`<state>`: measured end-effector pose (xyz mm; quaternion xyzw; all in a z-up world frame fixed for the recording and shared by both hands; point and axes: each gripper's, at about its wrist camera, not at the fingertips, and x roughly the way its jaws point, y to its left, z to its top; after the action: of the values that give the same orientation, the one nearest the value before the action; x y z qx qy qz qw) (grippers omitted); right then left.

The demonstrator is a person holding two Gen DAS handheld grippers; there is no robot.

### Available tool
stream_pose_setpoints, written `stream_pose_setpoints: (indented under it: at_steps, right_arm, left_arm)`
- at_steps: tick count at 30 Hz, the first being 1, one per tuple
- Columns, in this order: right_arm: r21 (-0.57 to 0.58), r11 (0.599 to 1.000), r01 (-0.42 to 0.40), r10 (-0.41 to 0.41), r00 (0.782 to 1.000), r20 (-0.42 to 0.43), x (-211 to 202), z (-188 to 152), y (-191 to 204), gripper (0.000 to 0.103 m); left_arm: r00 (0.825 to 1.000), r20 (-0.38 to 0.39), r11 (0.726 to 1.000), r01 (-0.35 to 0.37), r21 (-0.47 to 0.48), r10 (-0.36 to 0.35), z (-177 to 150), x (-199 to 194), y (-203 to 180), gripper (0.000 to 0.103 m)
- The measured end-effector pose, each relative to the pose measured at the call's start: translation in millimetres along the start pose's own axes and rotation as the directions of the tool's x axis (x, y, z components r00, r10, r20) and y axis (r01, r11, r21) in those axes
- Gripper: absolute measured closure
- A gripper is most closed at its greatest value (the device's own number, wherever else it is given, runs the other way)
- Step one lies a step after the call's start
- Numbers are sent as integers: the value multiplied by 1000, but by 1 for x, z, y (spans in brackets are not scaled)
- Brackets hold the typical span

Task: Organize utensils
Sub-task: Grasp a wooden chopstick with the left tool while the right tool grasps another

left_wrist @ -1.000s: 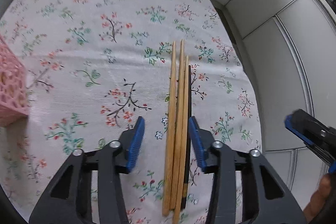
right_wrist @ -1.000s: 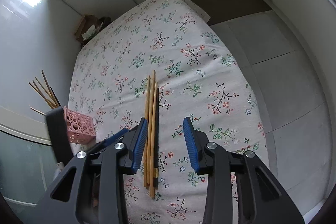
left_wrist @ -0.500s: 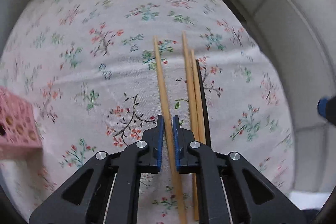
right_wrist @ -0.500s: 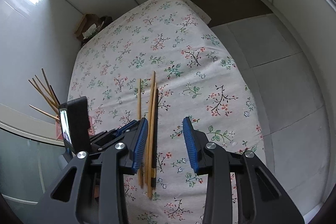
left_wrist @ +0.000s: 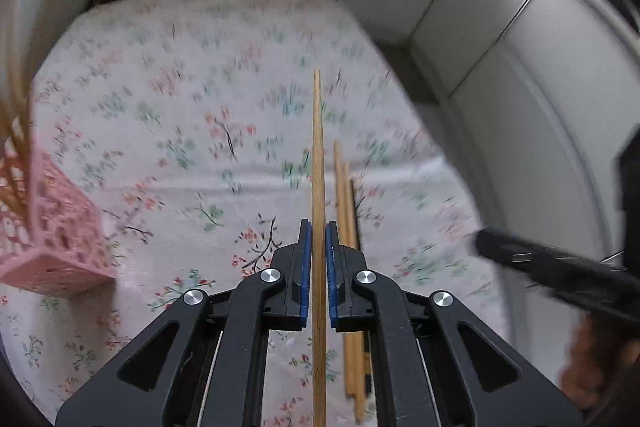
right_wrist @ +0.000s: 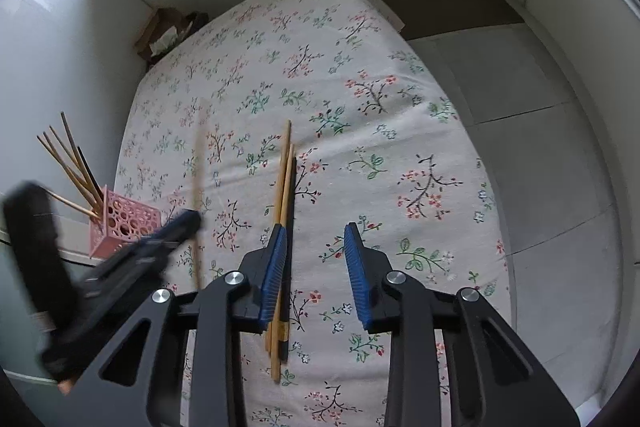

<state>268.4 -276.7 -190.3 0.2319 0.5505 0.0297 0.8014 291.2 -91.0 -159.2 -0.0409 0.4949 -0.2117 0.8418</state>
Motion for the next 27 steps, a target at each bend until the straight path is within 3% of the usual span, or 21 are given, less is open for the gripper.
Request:
stream_pose_setpoints:
  at_steps: [4,8,12,27]
  right_arm:
    - [-79,997,26,-29,999,-40,22,-1,22,73]
    - [-134,991,10,-22,996,-91,49,-1,42,75]
    - [-172,985,9,-31,992,-123,71,-5,54,78]
    - [-189,977,100,-127,983,-135,108,-1,67,82]
  left_arm:
    - [994,104,999,32,-2,-32,-1,-46,-4,97]
    - [977,202,997,71,-4,-69,-2,-89,-1,97]
    - [963,258,997,76,3,-75,-1,-115,4,97]
    - [952,292,995,95,-5,-89,-7,-137,23,97]
